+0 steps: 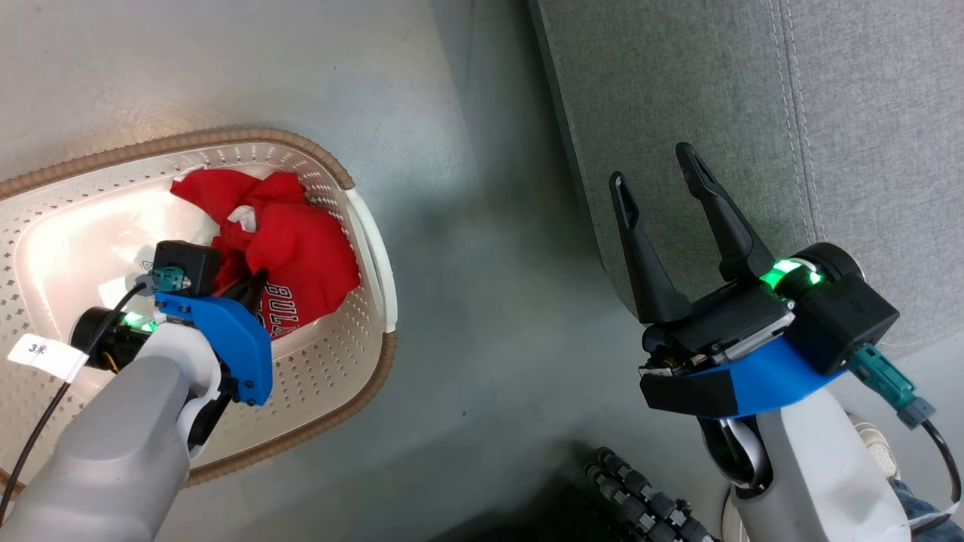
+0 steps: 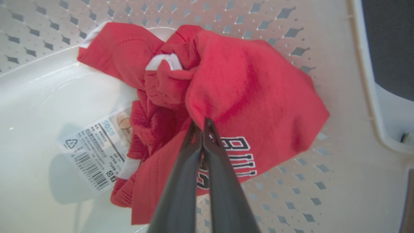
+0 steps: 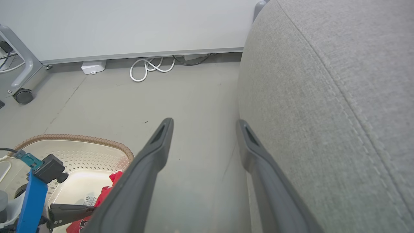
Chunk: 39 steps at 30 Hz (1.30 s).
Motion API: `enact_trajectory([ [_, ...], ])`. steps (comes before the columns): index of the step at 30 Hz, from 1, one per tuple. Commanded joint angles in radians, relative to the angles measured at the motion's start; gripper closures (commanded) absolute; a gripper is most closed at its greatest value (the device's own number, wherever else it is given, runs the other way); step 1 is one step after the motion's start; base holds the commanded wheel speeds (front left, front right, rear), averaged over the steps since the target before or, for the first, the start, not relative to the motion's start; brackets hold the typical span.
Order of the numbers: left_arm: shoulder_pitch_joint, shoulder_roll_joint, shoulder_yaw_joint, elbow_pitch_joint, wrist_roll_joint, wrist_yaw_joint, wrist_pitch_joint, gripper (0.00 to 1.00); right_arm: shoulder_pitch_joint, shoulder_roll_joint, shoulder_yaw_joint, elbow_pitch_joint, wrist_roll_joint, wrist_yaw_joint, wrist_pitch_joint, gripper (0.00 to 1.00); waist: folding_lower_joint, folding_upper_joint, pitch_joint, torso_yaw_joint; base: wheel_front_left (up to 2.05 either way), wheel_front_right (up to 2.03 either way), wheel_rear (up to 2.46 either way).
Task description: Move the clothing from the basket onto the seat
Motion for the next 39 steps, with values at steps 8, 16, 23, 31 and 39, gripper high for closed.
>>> enact_trajectory([
  [8,-0.039,0.016,-0.062,0.018,-0.062,-0.001,-0.04,1.0,-0.014,0.001,0.006,0.008,0.003,0.0,-0.005,0.0,0.0,0.0,-0.007,-0.002,0.0,0.0,0.0],
  [16,-0.047,0.03,-0.094,0.032,-0.107,-0.001,-0.095,1.0,-0.053,0.001,0.025,0.021,0.009,0.0,-0.005,0.0,0.0,0.0,-0.034,-0.011,0.0,0.0,0.0],
  [23,-0.019,0.001,-0.117,0.034,-0.145,-0.001,-0.144,1.0,-0.064,0.001,0.017,0.046,-0.015,0.0,-0.005,0.0,0.0,0.0,-0.101,0.015,0.0,0.0,0.0],
  [31,0.04,-0.034,-0.173,0.02,-0.189,-0.001,-0.205,1.0,-0.034,0.001,0.002,0.091,-0.054,0.0,-0.005,0.0,0.0,0.0,-0.244,0.064,0.0,0.0,0.0],
  [39,0.113,-0.068,-0.198,-0.029,-0.197,-0.001,-0.242,1.0,0.019,0.001,-0.023,0.157,-0.083,0.0,-0.001,0.0,0.0,0.0,-0.418,0.113,0.0,0.0,0.0],
])
